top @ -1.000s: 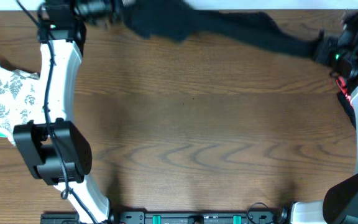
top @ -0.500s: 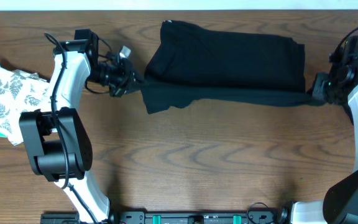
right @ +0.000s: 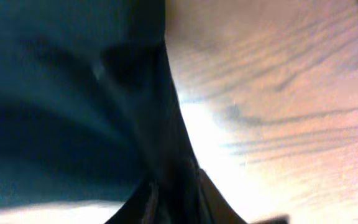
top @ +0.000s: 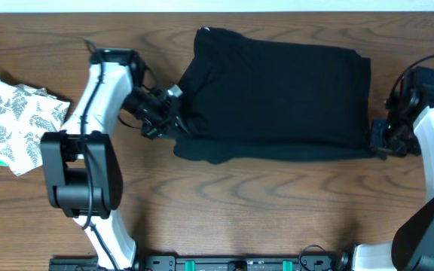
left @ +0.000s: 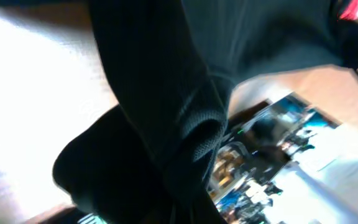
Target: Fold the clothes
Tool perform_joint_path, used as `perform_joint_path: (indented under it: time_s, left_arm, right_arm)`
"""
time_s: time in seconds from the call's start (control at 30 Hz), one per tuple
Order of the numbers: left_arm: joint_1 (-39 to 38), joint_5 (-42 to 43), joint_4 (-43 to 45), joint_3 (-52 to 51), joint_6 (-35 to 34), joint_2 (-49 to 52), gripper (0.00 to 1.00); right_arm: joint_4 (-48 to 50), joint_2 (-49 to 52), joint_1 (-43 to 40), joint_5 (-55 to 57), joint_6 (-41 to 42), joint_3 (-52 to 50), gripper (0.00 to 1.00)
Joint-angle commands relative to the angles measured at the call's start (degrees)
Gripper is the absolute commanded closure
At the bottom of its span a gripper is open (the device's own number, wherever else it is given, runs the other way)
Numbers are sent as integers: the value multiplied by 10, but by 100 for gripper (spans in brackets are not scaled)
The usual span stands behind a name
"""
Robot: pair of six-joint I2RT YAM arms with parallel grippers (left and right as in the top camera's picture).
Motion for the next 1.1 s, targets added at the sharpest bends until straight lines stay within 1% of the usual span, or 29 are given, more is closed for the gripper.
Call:
perform_joint_path:
  time_s: [0.0,0.07,0.17,0.23,0.37,0.4,0.43,0.47,0.57,0.67,0.77,0.9,0.97,1.07]
  left_arm:
    - [-28,-76,-18,-11,20,-7,94]
    - [-40,-96,-23,-19,17,-7,94]
    - [-57,-127,-25,-39,5,-7,94]
    - [-64,-139,-24,-58,3,-7,94]
    - [-69,-147,-13,-97,3,-7,94]
    - [-69,-155,-9,-105,3,-7,92]
    - [-69,-159,-5,-113,4,-7,84]
    - [-69,-158,1,-124,3,-7,71]
    - [-69,-158,15,-142,4,-7,58]
    - [-69,-158,24,-143,3,-7,57]
    - [-69,-158,32,-143,1,-7,57]
    - [-68,-159,57,-143,-6,-7,58]
    - [-68,-172,84,-143,-37,-7,58]
    - [-68,-249,137,-143,-111,-7,58]
  right_arm:
    - [-4,2,-5,16,4,-27,81]
    - [-3,2,-5,23,8,-42,80]
    - [1,2,-5,51,39,-67,80]
    - [3,2,-5,50,41,-75,80]
    - [5,2,-5,50,43,-75,75]
    - [5,2,-5,50,43,-75,75]
    - [5,2,-5,50,43,-75,74]
    - [5,2,-5,50,43,-75,73]
    - [8,2,-5,42,43,-75,72]
    - [13,2,-5,22,47,-75,73]
    - [25,2,-5,6,73,-76,75]
    - [49,2,-5,-28,73,-80,75]
    - [57,2,-5,-33,73,-83,76]
    - [69,2,-4,-34,73,-93,76]
